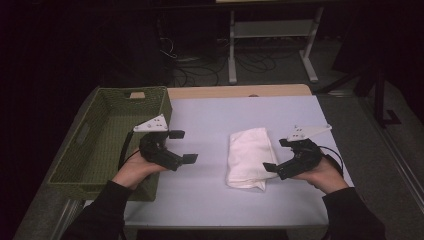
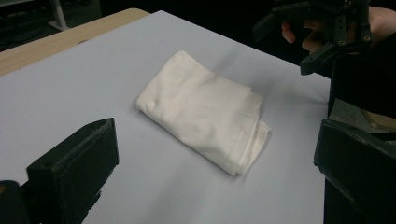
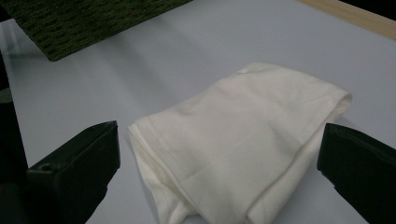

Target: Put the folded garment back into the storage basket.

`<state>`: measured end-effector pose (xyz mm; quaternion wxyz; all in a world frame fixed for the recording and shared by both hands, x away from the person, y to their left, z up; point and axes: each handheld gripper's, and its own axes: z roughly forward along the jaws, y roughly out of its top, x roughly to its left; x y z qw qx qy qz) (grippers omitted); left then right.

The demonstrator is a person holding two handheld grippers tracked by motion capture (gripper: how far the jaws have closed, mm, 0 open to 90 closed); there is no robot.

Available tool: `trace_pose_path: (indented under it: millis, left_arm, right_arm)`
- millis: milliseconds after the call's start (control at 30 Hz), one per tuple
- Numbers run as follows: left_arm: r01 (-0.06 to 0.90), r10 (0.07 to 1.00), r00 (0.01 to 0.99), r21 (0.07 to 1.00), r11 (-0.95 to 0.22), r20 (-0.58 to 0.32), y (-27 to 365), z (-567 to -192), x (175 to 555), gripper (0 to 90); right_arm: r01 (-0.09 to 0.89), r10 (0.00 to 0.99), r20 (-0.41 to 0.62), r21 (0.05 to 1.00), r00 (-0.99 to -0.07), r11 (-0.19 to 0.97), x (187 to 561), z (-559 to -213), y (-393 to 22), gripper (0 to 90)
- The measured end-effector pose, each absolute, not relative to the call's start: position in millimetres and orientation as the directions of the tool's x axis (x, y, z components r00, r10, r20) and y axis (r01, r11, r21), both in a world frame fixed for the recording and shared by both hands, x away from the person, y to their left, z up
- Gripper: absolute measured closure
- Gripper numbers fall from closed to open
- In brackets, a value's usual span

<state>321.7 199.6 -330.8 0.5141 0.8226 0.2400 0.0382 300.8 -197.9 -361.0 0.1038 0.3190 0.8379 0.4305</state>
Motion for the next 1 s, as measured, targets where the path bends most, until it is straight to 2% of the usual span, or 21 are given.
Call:
trace_pose_path:
  millis: [1000]
  left_arm:
    - [0.349, 0.384, 0.904, 0.84, -0.416, -0.186, 153.5, -354.9, 317.4, 0.0]
  right_arm:
    - [0.461, 0.623, 0.108, 0.77, -0.775, 0.44, 296.7, -377.6, -203.4, 0.0]
